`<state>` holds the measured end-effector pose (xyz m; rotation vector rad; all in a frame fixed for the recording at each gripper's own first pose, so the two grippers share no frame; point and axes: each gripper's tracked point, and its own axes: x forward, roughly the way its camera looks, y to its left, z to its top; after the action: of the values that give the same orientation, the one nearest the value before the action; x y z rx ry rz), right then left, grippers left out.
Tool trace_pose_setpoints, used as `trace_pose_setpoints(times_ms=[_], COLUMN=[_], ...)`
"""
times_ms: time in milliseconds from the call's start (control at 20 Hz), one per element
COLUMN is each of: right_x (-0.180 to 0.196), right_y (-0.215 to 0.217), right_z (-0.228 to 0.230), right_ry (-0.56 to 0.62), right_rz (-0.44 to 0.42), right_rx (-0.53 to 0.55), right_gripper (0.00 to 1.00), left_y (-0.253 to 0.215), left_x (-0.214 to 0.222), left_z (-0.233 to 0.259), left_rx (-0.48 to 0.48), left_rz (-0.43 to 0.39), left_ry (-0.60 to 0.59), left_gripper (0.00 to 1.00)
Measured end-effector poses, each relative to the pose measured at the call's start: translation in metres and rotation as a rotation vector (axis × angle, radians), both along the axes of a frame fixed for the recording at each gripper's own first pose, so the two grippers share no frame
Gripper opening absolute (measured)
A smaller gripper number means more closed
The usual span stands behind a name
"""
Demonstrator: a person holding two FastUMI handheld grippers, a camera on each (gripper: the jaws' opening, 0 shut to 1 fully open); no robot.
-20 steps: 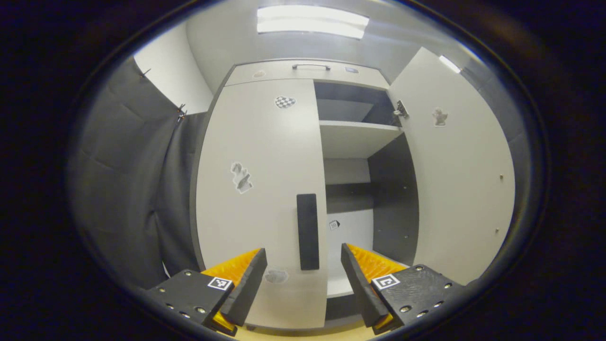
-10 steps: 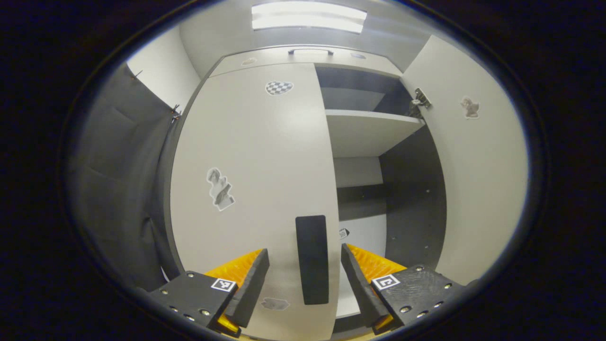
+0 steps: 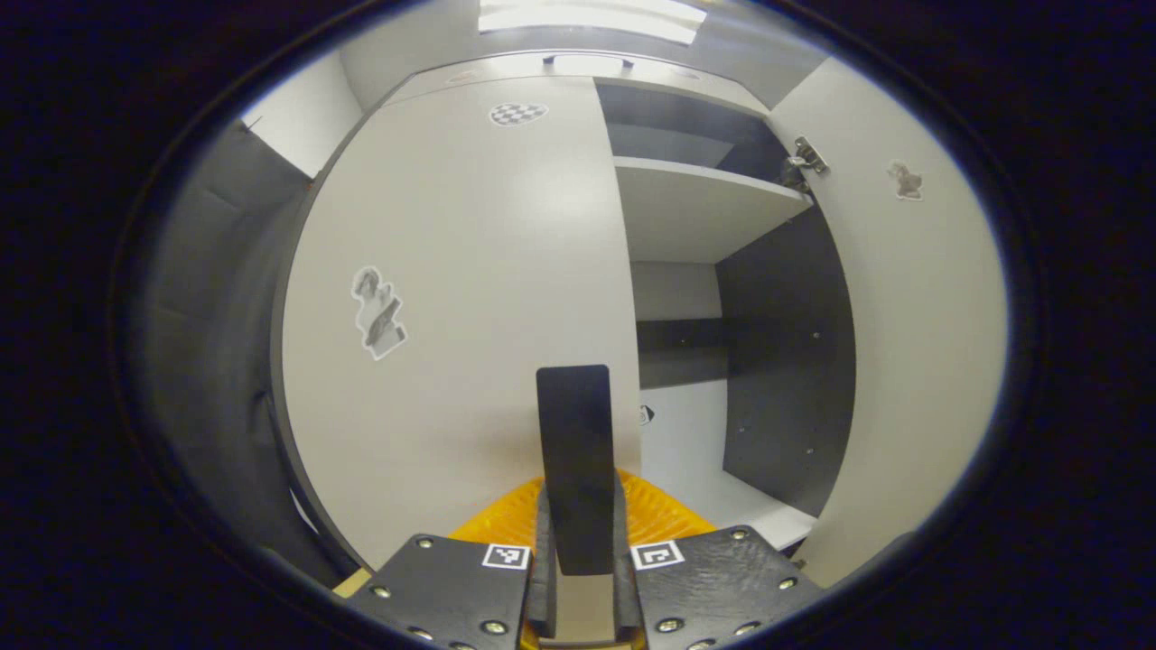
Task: Open the right door of the double-door shoe cabinet with the right hand, and open the left door with the left hand.
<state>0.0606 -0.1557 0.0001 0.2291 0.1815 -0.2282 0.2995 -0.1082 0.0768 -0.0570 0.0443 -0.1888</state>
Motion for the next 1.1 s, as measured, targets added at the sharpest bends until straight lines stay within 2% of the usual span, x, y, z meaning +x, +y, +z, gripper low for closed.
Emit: trace_pose_setpoints(times_ms=[50, 250, 450, 500, 750, 1100], right_x=[0.001, 0.005, 0.002, 0.002, 0.006, 0.016], right_y=[0.001, 0.01, 0.019, 0.021, 0.036, 0.08], right_z=[0.0, 0.006, 0.012, 0.013, 0.012, 0.018], right_ry=[-0.001, -0.007, -0.025, -0.027, -0.024, -0.03], right_rz=[0.009, 0.045, 0.069, 0.075, 0.117, 0.209], right_rx=[-0.003, -0.022, -0.017, -0.015, -0.008, -0.02], right_gripper=[0.97, 0.97, 0.97, 0.98, 0.97, 0.97], left_y=[0.001, 0.003, 0.01, 0.011, 0.025, 0.049], left_x=[0.002, -0.009, -0.028, -0.033, -0.053, -0.078], left_z=[-0.005, -0.002, 0.001, 0.002, 0.006, 0.007], left_rx=[-0.01, -0.016, -0.048, -0.041, -0.039, -0.05], left_rz=[-0.004, -0.02, -0.053, -0.055, -0.069, -0.08], left_ry=[0.008, 0.032, 0.04, 0.039, 0.042, 0.045], left_gripper=[0.27, 0.09, 0.07, 0.11, 0.11, 0.09])
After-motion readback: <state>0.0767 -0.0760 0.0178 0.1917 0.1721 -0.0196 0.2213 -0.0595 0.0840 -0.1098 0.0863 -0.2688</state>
